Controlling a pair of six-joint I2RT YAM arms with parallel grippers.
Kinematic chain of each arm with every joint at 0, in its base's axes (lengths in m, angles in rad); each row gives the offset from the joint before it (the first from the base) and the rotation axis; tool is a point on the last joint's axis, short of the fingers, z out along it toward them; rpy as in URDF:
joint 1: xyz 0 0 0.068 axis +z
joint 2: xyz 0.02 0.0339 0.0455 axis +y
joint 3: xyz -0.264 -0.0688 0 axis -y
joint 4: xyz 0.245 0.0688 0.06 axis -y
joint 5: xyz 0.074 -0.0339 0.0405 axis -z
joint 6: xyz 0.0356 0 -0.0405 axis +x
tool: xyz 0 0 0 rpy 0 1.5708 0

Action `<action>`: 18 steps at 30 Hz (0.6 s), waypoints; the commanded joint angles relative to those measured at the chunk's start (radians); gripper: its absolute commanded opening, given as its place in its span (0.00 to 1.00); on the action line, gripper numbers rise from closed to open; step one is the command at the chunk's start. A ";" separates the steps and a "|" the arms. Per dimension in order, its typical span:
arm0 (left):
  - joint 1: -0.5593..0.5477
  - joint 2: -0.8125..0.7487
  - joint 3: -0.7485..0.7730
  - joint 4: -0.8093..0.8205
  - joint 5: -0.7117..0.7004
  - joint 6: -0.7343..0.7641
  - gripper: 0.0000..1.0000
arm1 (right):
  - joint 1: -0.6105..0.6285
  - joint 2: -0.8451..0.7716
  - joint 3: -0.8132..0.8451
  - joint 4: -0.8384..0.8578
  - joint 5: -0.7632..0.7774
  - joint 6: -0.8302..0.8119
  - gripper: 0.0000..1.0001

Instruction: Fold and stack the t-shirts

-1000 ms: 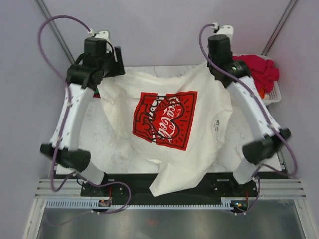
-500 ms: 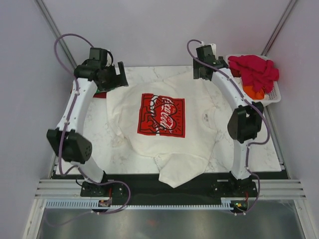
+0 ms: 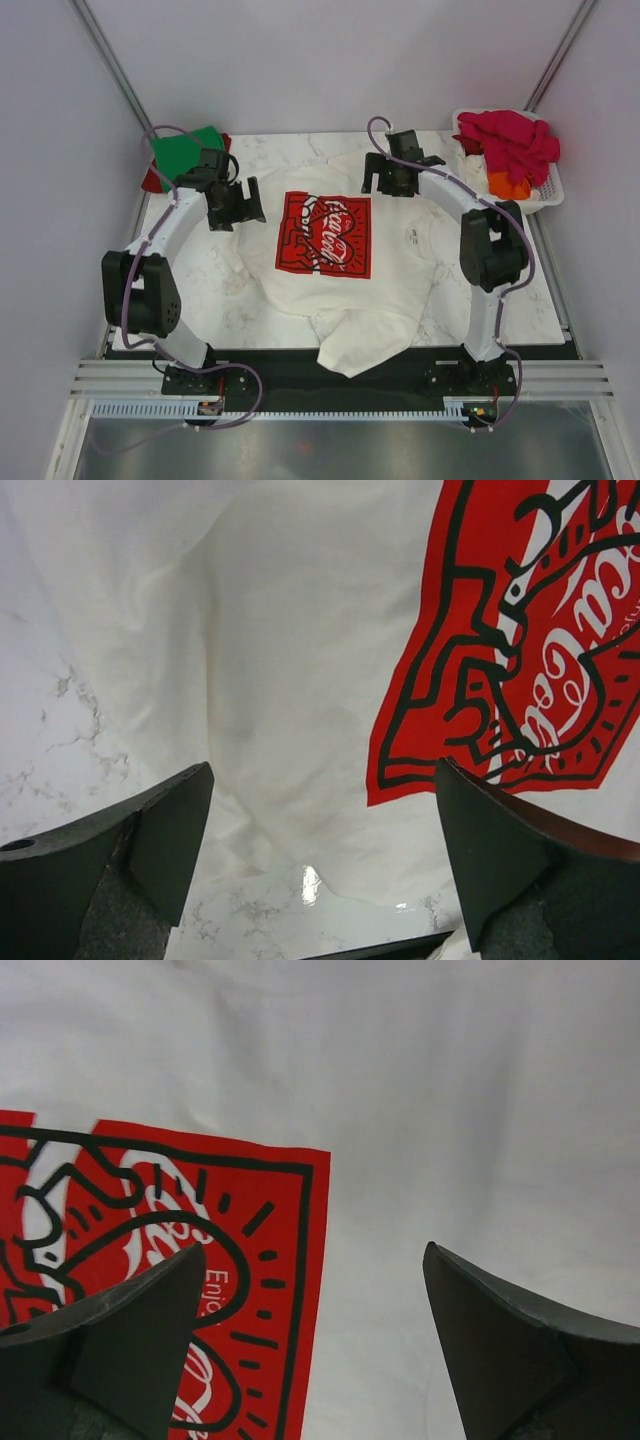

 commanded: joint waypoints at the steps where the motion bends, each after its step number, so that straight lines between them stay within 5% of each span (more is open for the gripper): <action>1: -0.012 0.091 0.075 0.140 0.070 -0.052 0.98 | -0.026 0.098 0.063 0.033 -0.153 0.043 0.98; 10: -0.123 0.357 0.149 0.120 0.003 -0.130 0.96 | -0.092 0.098 -0.170 0.056 -0.003 0.113 0.98; 18: -0.353 0.325 -0.024 0.117 -0.016 -0.223 0.95 | -0.228 -0.112 -0.441 0.016 0.201 0.238 0.98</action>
